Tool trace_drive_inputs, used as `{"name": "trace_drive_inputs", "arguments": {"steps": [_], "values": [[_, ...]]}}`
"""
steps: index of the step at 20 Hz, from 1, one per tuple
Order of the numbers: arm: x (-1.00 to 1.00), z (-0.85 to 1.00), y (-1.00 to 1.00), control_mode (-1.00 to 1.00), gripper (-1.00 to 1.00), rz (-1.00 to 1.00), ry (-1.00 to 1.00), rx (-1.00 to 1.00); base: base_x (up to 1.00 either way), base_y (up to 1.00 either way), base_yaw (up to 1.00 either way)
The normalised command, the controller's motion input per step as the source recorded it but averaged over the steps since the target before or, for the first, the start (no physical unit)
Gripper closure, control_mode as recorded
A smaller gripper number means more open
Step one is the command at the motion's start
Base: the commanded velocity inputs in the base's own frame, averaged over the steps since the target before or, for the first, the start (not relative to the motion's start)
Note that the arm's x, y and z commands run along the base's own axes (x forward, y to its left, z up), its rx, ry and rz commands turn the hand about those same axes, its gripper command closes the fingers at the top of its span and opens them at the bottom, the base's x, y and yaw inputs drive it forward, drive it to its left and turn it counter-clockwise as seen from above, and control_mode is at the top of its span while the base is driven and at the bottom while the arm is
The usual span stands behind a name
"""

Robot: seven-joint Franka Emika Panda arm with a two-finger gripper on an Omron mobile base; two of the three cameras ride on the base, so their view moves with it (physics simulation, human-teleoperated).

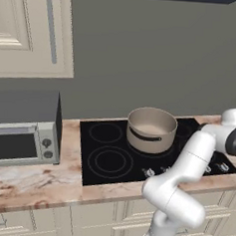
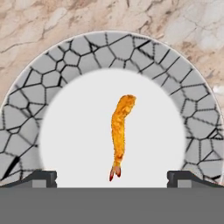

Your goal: Retrieve the frozen meat and place it in the pot on a burner. Then turn the burner on.

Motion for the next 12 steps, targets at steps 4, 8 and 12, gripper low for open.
{"name": "trace_drive_inputs", "arguments": {"steps": [4, 8, 12], "values": [[0.02, -0.15, -0.24, -1.0, -1.0, 0.0, 0.0, 0.0, 0.0, 0.0, 0.0], [0.0, -0.15, -0.24, -1.0, -1.0, 0.0, 0.0, 0.0, 0.0, 0.0, 0.0], [0.0, -0.07, 0.0, -1.0, -1.0, 0.0, -0.01, 0.0, 0.0, 0.0, 0.0]]}}
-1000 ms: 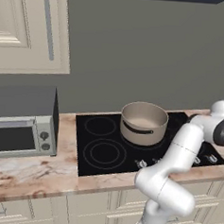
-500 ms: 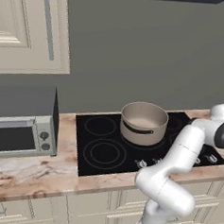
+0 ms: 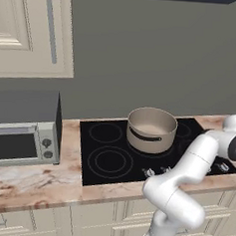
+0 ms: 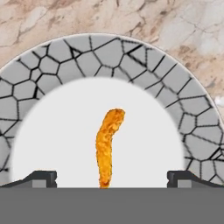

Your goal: Retrieve the frozen meat and place it in the pot on a burner. Then turn the burner on.

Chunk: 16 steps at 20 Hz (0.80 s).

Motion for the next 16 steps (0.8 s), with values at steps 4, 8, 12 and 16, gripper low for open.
{"name": "trace_drive_inputs", "arguments": {"steps": [4, 8, 12, 16], "values": [[0.0, -0.14, 0.0, -1.0, -1.0, 0.0, 0.0, 0.0, 0.0, 0.0, 0.0], [0.0, -0.16, 0.0, -1.0, -1.0, 0.0, 0.0, 0.0, 0.0, 0.0, 0.0], [0.2, -0.14, 0.0, -1.0, -1.0, 0.0, 0.0, 0.0, 0.0, 0.0, 0.0], [0.24, -0.09, 0.0, -1.0, -1.0, 0.0, -0.02, 0.0, 0.0, 0.0, 0.0]]}}
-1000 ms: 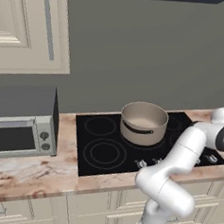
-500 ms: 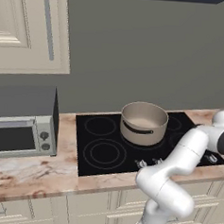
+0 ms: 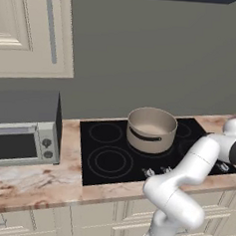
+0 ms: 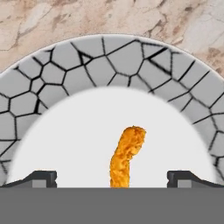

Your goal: Retrieve the frozen meat and place it in the pot on a burner. Then turn the burner on.

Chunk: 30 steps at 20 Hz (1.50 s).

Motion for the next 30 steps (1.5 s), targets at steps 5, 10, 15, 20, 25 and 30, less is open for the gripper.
{"name": "trace_drive_inputs", "arguments": {"steps": [5, 10, 15, 20, 25, 30], "values": [[0.06, -0.17, -0.01, -1.0, -1.0, 0.0, 0.0, 0.03, 0.0, 0.0, 0.0], [0.0, -0.24, -0.02, -1.0, -1.0, 0.0, 0.0, 0.06, 0.0, 0.0, 0.0], [0.0, -0.22, 0.0, -1.0, 1.0, 0.0, 0.0, 0.03, 0.0, 0.0, 0.0], [0.0, -0.18, 0.0, -1.0, 1.0, 0.0, 0.0, 0.02, 0.0, 0.0, 0.0], [0.0, -0.07, 0.03, -1.0, 1.0, 0.0, -0.05, 0.0, 0.0, 0.0, 0.0], [-0.01, 0.1, 0.12, -1.0, 1.0, 0.0, 0.0, -0.02, 0.0, 0.0, 0.0]]}}
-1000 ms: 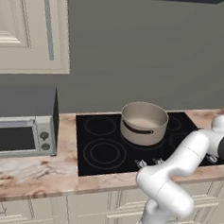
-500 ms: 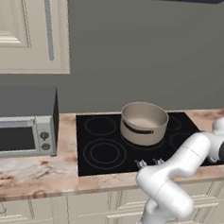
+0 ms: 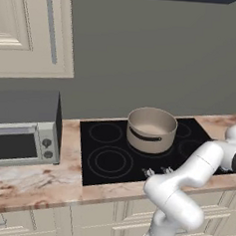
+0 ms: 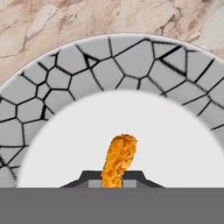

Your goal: Retrieve the frozen meat and place it in the pot on a burner. Then turn the burner on.

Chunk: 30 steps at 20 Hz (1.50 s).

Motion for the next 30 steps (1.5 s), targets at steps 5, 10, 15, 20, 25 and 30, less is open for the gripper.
{"name": "trace_drive_inputs", "arguments": {"steps": [5, 10, 15, 20, 25, 30], "values": [[-0.24, 0.12, 0.49, -1.0, 1.0, 0.0, -0.04, -0.15, 0.0, 0.0, 0.0], [-0.03, 0.0, 0.43, -1.0, 1.0, 0.0, -0.34, -0.26, 0.0, 0.0, 0.0], [-0.06, 0.06, 0.53, -1.0, 1.0, 0.0, -0.24, -0.38, 0.0, 0.0, 0.0], [-0.18, 0.02, 0.35, -1.0, 1.0, -0.07, 0.0, -0.38, 0.0, 0.0, 0.0], [-0.1, 0.22, 0.39, -1.0, 1.0, -0.09, 0.04, -0.29, 0.0, 0.0, 0.0], [-0.04, 0.93, 0.39, -1.0, 1.0, -0.01, 0.0, -0.16, 0.0, 0.0, 0.0]]}}
